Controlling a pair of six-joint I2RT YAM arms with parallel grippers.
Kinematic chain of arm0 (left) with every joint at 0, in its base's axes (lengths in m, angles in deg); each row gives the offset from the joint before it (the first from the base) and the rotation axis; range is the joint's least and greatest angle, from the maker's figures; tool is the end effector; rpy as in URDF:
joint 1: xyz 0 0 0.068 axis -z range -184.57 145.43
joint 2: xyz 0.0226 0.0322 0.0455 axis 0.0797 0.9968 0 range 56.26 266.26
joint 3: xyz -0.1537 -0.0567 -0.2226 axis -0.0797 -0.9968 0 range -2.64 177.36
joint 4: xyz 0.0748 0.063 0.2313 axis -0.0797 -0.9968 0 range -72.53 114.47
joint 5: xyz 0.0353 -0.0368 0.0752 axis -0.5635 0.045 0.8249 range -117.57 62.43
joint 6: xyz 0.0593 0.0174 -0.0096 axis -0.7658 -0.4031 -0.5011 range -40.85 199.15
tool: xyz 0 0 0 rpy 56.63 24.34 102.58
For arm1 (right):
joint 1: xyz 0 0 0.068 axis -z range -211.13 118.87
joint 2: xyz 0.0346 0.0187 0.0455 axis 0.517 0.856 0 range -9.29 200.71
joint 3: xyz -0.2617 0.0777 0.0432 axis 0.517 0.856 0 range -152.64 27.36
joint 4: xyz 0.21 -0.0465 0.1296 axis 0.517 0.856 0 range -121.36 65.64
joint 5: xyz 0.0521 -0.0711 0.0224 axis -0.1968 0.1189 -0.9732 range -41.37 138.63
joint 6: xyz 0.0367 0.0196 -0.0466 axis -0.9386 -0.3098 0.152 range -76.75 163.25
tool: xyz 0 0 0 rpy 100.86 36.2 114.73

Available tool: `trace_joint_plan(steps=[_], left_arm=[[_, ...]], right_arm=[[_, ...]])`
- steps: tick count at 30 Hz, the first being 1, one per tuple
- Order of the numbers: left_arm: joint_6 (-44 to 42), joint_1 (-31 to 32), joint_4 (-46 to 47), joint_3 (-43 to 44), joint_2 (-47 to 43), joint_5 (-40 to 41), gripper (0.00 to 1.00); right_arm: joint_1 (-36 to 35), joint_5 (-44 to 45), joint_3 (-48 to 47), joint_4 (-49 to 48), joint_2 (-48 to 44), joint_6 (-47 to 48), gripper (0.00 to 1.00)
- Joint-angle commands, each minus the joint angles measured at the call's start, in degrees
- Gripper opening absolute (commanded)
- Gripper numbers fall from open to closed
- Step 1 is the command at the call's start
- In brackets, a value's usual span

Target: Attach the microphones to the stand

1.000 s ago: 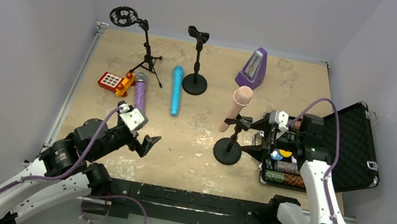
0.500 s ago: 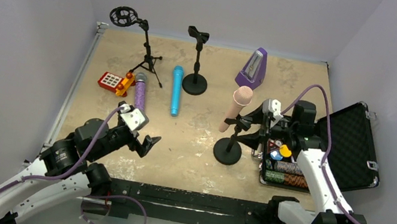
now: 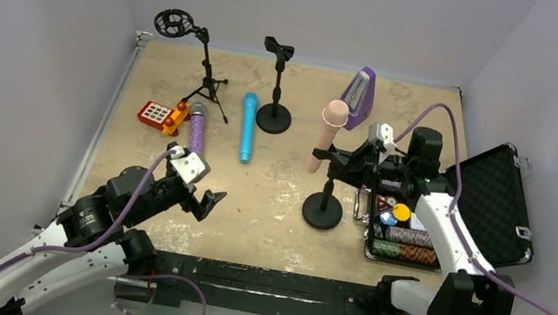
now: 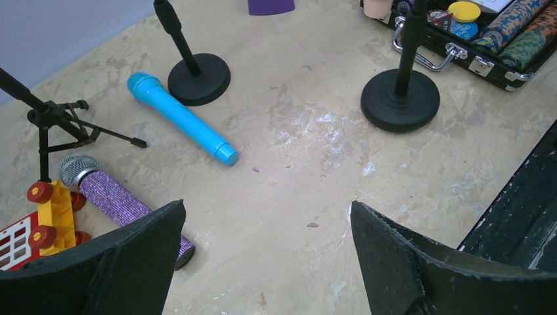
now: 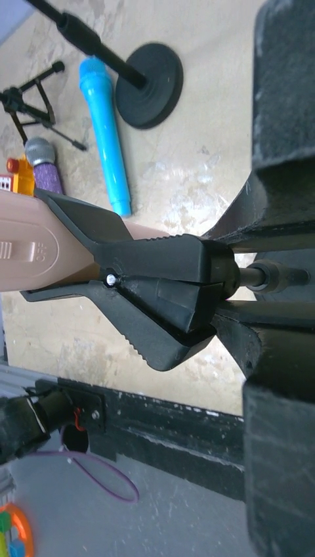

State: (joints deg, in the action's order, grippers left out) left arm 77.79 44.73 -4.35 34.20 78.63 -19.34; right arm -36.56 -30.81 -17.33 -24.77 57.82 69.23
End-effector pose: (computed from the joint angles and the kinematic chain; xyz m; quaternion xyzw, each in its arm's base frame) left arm 0.0712 -0.0723 0.3018 0.2973 0.7310 -0.1966 0.5819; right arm 0.2219 0.0680 0.2863 -0.4916 0.5503 0.4722 0.4823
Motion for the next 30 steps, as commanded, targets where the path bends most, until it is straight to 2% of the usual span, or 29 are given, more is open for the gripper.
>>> trace_joint_plan(steps=[1, 15, 19, 23, 30], left_arm=[[-1.5, 0.1, 0.8, -0.2, 0.2, 1.1, 0.99], [-2.0, 0.1, 1.0, -0.7, 0.4, 2.2, 0.99], [-2.2, 0.1, 1.0, -0.7, 0.7, 2.7, 0.99], [-2.2, 0.1, 1.1, -0.8, 0.7, 3.0, 0.99], [-2.3, 0.1, 1.1, -0.7, 0.9, 2.6, 0.99]], right_arm=[[0.1, 0.9, -8.9, -4.5, 3.0, -0.3, 0.05], [3.5, 8.0, -25.5, -32.0, 23.7, -17.7, 0.04], [5.1, 8.4, -29.8, -33.2, 29.7, -19.5, 0.04], [7.5, 8.3, -29.0, -34.6, 31.6, -19.6, 0.05], [8.0, 8.1, -25.3, -25.7, 29.9, -11.1, 0.13]])
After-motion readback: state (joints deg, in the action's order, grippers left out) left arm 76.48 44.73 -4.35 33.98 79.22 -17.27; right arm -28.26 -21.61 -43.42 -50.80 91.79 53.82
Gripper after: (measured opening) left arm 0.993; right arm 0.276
